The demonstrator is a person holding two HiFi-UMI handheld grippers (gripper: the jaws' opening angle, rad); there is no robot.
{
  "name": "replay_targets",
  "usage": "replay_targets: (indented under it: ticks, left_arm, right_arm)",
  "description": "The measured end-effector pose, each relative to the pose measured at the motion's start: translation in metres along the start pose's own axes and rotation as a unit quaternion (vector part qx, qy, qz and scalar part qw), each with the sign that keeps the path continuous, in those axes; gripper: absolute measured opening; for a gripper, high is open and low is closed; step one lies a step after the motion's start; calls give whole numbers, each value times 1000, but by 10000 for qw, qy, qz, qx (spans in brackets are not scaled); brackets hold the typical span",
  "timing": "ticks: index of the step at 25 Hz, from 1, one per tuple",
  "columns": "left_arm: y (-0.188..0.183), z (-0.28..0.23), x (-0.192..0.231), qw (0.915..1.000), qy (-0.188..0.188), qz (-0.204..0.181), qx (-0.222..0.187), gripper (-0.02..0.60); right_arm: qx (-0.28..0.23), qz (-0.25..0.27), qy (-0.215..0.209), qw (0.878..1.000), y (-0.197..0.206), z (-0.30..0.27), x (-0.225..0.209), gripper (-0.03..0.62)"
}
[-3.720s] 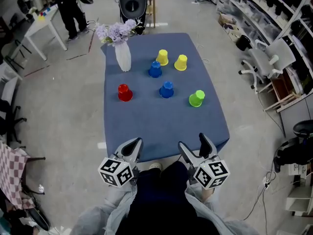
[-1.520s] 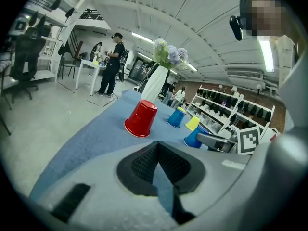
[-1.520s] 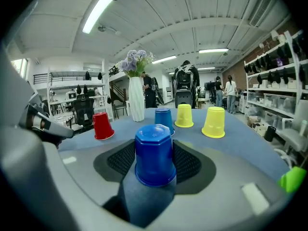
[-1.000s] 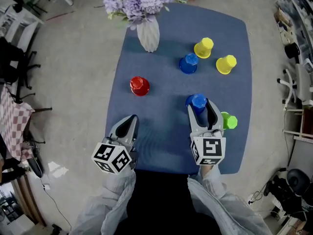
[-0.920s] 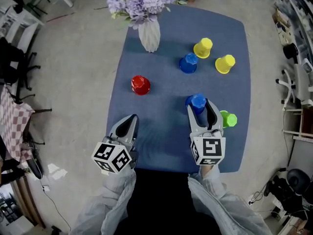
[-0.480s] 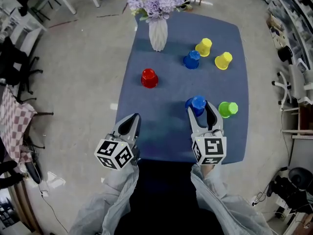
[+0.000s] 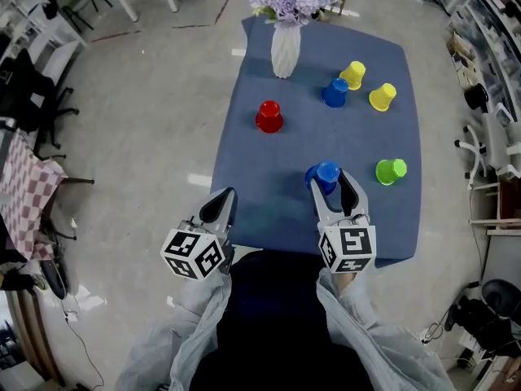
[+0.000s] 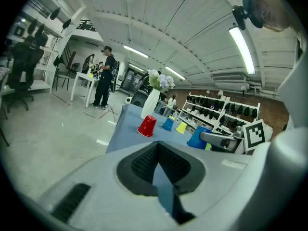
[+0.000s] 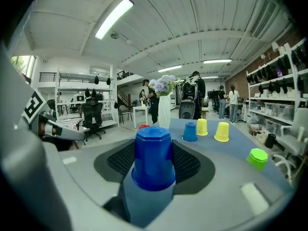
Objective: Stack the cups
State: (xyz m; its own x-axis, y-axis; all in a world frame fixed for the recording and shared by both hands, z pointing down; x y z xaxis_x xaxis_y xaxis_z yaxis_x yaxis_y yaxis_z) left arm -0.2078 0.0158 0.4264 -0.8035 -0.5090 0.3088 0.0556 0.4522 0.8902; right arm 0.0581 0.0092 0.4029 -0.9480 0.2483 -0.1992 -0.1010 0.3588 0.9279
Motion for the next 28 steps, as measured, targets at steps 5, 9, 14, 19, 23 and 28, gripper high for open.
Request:
replay_targets:
  ticks: [5,9,14,19,23,28]
  left_arm:
    - [15,20,-2,9998,-157,67,58,-2]
    - [25,40,6,9989,-419,179,90,-2]
    - [34,58,17,9968,-729,326,102,-2]
    - [45,74,26,9946,-917,452,153,-2]
    - [52,80,33,9938,-968,500,197,-2]
    - [55,77,33,9952,-819,474,250,-2]
  right_arm:
    - [133,15,-279,9995,14,-3,17,242]
    - [304,29,-543,9981,27,-12,33,242]
    - [492,141,-863,9949,37,-29,52,242]
    - [639,265,-1061,9919,51,-44,69,242]
    - [783,377,-1079,9903,67,-45,76,244]
    - [772,488,-1011,9907,75,-42,81,248]
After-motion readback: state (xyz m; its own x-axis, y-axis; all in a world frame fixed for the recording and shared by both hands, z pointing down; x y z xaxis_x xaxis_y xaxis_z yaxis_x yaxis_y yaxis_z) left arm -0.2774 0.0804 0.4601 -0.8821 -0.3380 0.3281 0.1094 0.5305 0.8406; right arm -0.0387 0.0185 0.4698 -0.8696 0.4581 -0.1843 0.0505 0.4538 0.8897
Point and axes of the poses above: the fingertips, and each gripper's own axes: z backward along the fingers, x to its left, y out of its underside, the point moved 8 cm from there along z, backward along the fingers, and after that the axes turned 9 degrees about -z, right-handed, at the moved point
